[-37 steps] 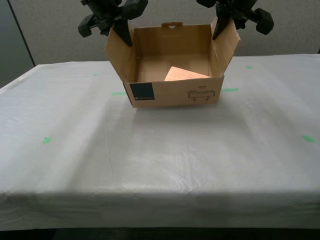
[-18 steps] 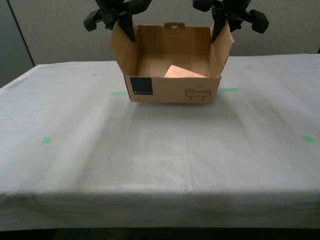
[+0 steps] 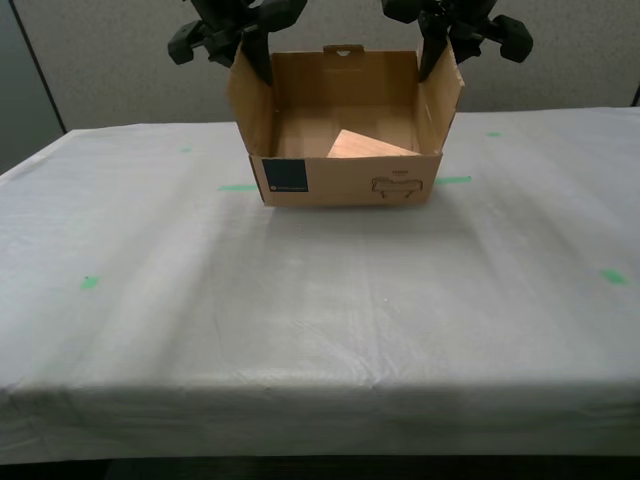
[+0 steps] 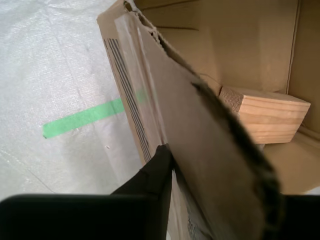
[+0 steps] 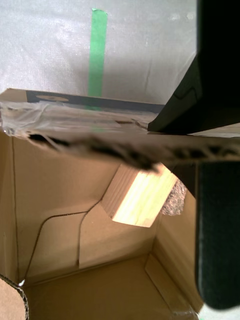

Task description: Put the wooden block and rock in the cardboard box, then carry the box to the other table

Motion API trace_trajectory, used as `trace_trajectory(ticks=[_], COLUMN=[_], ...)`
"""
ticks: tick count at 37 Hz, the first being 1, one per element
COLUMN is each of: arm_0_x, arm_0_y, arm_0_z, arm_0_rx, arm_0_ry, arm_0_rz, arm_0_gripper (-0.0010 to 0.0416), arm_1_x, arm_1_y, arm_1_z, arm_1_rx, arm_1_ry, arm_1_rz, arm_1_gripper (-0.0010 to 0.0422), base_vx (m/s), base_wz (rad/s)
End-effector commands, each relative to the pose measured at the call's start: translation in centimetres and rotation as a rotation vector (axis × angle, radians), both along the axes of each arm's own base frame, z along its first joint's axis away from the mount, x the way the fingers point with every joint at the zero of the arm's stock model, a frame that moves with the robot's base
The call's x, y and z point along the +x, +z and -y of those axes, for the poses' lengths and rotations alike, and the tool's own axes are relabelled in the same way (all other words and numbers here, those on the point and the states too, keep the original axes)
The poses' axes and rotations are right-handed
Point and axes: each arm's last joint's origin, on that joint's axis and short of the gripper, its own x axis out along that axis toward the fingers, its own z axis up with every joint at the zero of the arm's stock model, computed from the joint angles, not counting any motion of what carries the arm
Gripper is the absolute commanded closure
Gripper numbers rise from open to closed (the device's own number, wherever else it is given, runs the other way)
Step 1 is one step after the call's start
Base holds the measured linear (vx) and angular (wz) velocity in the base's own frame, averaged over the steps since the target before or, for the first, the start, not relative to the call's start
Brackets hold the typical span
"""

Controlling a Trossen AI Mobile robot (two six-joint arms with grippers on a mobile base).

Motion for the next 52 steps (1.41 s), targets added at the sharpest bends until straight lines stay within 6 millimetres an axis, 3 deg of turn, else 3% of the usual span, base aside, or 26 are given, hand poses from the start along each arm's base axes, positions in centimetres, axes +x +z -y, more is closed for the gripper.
trace_trajectory(ticks=[1,17,29,40,46,52], arm_0_x=[0.0,0.0,0.1,0.2,-0.2,-1.0], arm_0_y=[0.2,0.2,0.1,0.1,0.2,1.7], arm_0_z=[-0.1,-0.1,0.1,0.2,0.3,0.6], arm_0_rx=[0.019,0.019,-0.049,-0.088,-0.099,-0.118], arm_0_ry=[0.010,0.010,-0.025,-0.041,-0.033,0.021], arm_0_rz=[0.006,0.009,0.036,0.045,0.025,0.060], arm_0_gripper=[0.0349,0.0177,0.0066,0.0026,0.0027,0.0036], arm_1_x=[-0.1,-0.1,0.2,0.3,0.0,-0.7], arm_1_y=[0.1,0.1,0.0,0.1,0.4,1.8], arm_1_z=[0.2,0.2,-0.2,-0.2,-0.4,-0.7], arm_1_rx=[-0.025,-0.021,0.113,0.113,0.132,0.145], arm_1_ry=[-0.009,0.039,0.114,0.110,0.075,0.034], arm_1_rz=[-0.008,-0.019,0.049,0.064,0.063,0.084], arm_1_gripper=[0.0335,0.0245,0.0199,0.0193,0.0205,0.0215], base_vx=[0.000,0.001,0.000,0.000,0.000,0.000], base_wz=[-0.156,-0.039,0.000,0.000,0.000,0.000])
